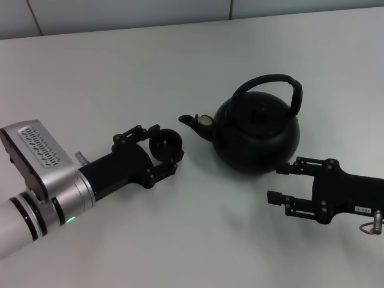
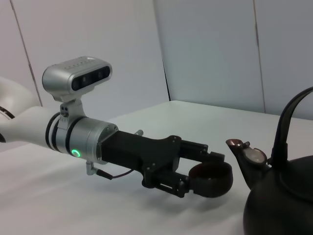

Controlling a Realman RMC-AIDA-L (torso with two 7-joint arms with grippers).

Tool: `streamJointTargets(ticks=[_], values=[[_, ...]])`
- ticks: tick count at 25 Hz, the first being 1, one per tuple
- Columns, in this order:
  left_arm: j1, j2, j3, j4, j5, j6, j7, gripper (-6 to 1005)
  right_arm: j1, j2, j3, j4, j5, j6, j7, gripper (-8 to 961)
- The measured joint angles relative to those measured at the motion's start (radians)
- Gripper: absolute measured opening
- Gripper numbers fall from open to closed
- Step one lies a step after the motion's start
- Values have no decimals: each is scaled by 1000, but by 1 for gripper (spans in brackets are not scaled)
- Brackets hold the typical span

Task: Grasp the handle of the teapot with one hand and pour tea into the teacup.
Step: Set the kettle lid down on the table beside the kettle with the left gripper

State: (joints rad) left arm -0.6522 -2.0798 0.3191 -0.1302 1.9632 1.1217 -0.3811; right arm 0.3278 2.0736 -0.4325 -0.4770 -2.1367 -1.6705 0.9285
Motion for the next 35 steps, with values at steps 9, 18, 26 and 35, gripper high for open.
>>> streamJointTargets(ticks=[9,18,26,35], values=[[-1,0,0,-24,0,-50,33,698,-1,0,0,0,-1,0,-1,648],[0,0,-44,-49,-2,-77,39,700,-3,0,0,-4,-4,0,-1,648],[-3,0,-51,-63,-1,-94,38,740,-3,0,0,-6,-5,0,-1,648],[31,8,-74,-38,-4,15,37,798,-5,0,0,-6,-5,-1,-1,648]])
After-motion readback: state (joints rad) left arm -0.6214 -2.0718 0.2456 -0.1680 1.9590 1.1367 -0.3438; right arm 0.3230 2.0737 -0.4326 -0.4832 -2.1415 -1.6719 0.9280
